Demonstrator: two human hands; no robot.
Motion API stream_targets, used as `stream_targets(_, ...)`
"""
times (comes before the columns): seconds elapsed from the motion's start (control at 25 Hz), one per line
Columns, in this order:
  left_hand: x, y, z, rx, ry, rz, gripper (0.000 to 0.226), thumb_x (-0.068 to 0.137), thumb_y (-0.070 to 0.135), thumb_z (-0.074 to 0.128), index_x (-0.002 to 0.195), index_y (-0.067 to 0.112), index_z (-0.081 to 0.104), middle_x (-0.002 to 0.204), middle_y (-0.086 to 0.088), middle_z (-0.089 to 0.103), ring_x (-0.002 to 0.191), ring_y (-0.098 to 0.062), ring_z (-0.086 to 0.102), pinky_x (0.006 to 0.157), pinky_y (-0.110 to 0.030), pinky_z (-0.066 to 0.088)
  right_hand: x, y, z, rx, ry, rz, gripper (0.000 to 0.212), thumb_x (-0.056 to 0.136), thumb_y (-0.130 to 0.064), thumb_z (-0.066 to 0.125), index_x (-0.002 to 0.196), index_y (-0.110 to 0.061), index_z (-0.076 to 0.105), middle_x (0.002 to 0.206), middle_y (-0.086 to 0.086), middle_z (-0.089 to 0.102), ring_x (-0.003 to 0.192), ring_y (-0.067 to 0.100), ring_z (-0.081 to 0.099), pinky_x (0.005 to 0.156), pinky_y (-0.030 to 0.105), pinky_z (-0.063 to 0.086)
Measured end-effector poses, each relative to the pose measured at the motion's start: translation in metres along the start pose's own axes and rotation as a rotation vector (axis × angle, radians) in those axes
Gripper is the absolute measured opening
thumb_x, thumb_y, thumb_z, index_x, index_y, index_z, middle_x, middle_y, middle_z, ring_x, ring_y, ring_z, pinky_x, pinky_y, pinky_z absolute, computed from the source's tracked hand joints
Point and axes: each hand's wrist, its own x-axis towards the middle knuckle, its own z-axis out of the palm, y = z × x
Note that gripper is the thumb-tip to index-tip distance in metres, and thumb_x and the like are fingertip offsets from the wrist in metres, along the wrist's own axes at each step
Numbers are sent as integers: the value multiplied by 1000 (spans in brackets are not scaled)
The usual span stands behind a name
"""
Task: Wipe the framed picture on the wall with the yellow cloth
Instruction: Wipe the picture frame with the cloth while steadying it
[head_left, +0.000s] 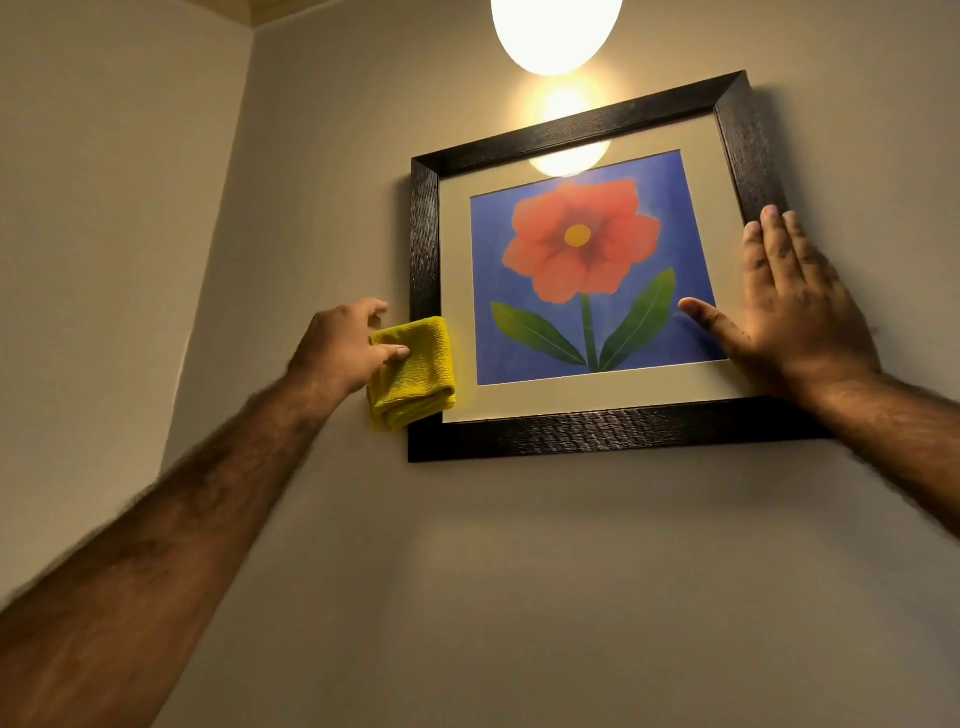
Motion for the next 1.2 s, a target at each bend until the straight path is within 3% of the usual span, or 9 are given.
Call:
stream_targets(0.08,4,-4,-2,-68,-100,-65,43,80,35,82,116,14,74,112,-10,76,98,-24,67,82,-30,52,0,0,1,4,7,-4,107,87,-79,24,160,-1,12,171,16,8,159,29,8,128,43,13)
stream_targets(0.2,0,-5,-1,-121,-70,-64,29,80,36,81,101,17,77,97,-6,75,84,-18,62,66,-24,44,-1,0,1,9,13,-5,107,87,-78,25,160,-1,13,170,16,8,159,29,9,128,43,13)
stream_targets(0.48,-17,-23,-10,-384,15,-193,26,78,33,84,98,21,74,99,-11,75,97,-32,71,88,-51,60,-1,-1,0,42,1,13,107,86,-78,26,159,-1,16,170,17,12,158,31,12,127,48,16)
stream_targets(0.72,-33,-45,-38,-518,-15,-265,21,79,28,83,95,18,73,98,-12,76,95,-33,74,82,-50,63,-13,-39,-18,241,23,-34,100,92,-75,28,161,-5,8,171,14,8,159,27,7,128,44,12)
stream_targets(0.8,-40,-51,-51,-524,-16,-280,24,79,26,83,98,14,74,98,-13,76,93,-31,74,81,-48,63,-18,-92,-32,513,27,-191,91,95,-65,43,160,-6,17,167,15,25,155,27,25,125,39,24)
stream_targets(0.88,-51,-56,-63,-538,-19,-295,21,79,24,83,95,15,74,95,-11,76,86,-27,73,77,-42,63,-28,-162,-48,837,-111,-272,81,92,-55,58,154,-7,37,145,14,57,127,24,61,108,36,49)
stream_targets(0.96,-67,-65,-77,-550,-35,-311,21,78,23,84,95,15,74,93,-10,76,83,-23,72,73,-37,62,-44,-231,-58,1050,-360,-193,74,86,-53,68,146,-13,51,120,5,71,98,15,71,85,31,60)
stream_targets(1.12,-105,-92,-111,-497,-67,-372,28,78,22,84,101,10,75,92,-7,76,80,-18,73,64,-30,61,-78,-329,-57,1392,-1028,210,65,81,-47,77,131,-7,62,119,8,73,109,24,72,94,37,59)
stream_targets(1.2,-125,-108,-128,-526,-89,-430,25,75,19,86,97,11,75,86,-4,76,73,-13,73,58,-25,59,-98,-354,-52,1564,-1191,331,47,85,-30,77,120,0,67,114,17,75,104,27,75,89,38,62)
